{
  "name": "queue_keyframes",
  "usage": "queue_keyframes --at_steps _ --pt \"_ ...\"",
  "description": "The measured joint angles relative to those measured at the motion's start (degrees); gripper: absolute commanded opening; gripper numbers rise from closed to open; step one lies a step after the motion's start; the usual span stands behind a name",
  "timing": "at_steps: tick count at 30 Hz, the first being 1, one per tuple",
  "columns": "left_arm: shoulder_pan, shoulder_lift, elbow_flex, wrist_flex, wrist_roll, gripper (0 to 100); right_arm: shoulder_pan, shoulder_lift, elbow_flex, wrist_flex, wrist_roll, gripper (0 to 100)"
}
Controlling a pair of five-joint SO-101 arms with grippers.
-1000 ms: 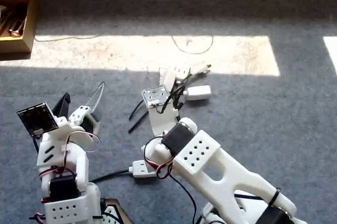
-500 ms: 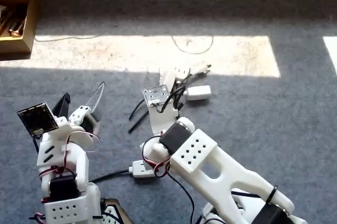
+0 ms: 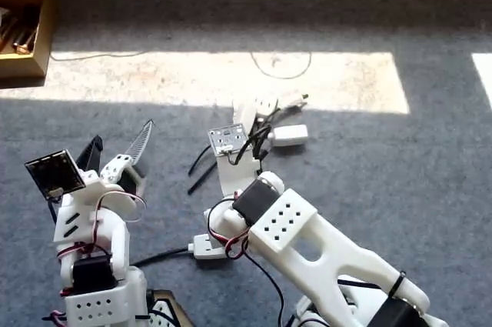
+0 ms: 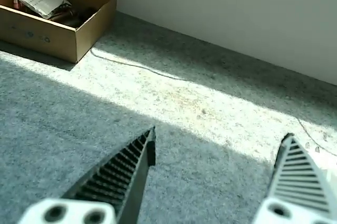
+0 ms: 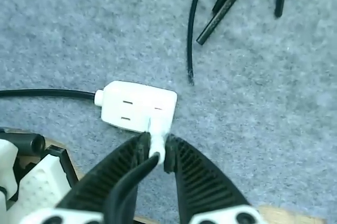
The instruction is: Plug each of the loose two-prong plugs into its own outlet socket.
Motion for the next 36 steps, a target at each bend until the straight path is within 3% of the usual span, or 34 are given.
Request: queue_keyframes --at_steps 27,36 --pt "0.0 0.0 0.0 0.0 0.0 35 0.0 -0.2 8.8 -8.4 0.8 0.5" --pt "0.0 0.0 0.0 0.0 0.0 35 0.4 12.5 10.1 -18.2 1.7 0.5"
